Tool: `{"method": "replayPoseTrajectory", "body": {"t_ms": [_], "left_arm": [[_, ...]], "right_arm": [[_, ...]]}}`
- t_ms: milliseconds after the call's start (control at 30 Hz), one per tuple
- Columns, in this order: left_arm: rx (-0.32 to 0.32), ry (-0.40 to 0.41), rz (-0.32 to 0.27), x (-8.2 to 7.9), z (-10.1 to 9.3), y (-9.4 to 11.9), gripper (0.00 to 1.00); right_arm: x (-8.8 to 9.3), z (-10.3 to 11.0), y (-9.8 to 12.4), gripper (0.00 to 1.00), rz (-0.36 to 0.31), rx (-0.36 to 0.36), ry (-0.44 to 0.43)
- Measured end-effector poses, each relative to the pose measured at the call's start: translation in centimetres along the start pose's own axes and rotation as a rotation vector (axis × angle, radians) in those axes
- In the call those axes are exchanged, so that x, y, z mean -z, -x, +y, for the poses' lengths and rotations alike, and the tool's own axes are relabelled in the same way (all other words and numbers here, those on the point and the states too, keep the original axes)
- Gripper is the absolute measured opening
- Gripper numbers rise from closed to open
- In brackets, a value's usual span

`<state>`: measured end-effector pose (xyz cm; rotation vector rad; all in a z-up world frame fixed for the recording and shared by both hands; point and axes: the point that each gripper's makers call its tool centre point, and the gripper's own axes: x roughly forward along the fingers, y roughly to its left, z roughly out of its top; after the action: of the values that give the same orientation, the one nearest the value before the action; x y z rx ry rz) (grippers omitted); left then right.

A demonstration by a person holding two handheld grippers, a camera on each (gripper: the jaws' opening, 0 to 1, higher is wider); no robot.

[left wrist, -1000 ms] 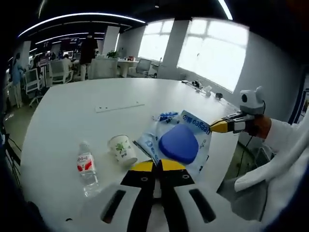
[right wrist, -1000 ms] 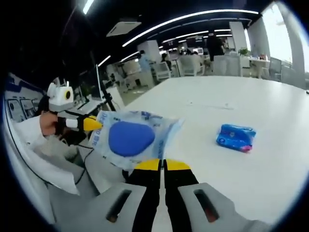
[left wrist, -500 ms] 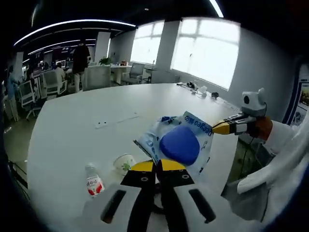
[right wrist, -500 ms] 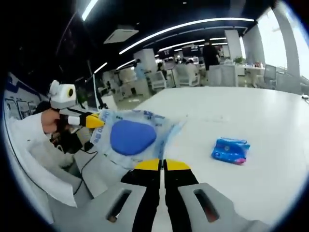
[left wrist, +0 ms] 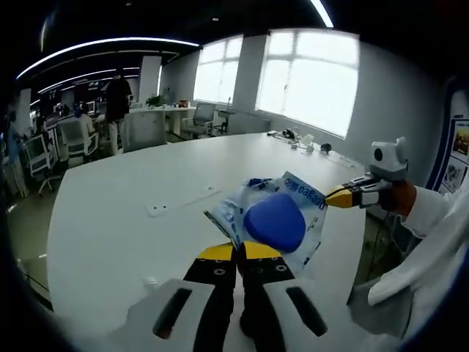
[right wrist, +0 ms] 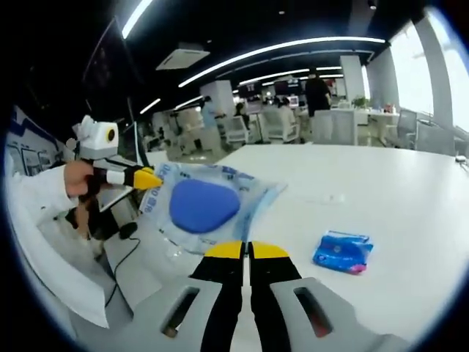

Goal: Arrange the tabletop items into an orderly group along one side of the table until the central work area is clear of visible clutter.

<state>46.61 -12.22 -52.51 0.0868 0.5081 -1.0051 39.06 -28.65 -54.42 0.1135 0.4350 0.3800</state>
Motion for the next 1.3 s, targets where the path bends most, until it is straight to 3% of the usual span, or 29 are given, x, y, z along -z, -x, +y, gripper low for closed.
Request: {"method": "replayPoseTrajectory", "body": {"t_ms": [233,533,1000,1300], "left_arm": [[-0.001,-0.002,0.001,-0.8,2.0,-1.7,0.0],[-0.001,0.017,0.022,-0.6,4.2,-4.6,0.0],[0.003,0.037,0.082,1.3,7.8,-10.4,0.0],[0.006,0.059,0.13,3.6,9.6,-13.9,0.0]], "right_arm": [[-0.7,-1.2,-2.0,0.0,0.008,0.018,0.007],[-0.3,-3.5,-4.9,0.0,0.035,0.04,0.0],[2.0,-7.2,-9.2,0.0,0.087,0.07,-0.045],[4.4,-9.4,-12.0,0.0,0.142,0.088,-0.047]]}}
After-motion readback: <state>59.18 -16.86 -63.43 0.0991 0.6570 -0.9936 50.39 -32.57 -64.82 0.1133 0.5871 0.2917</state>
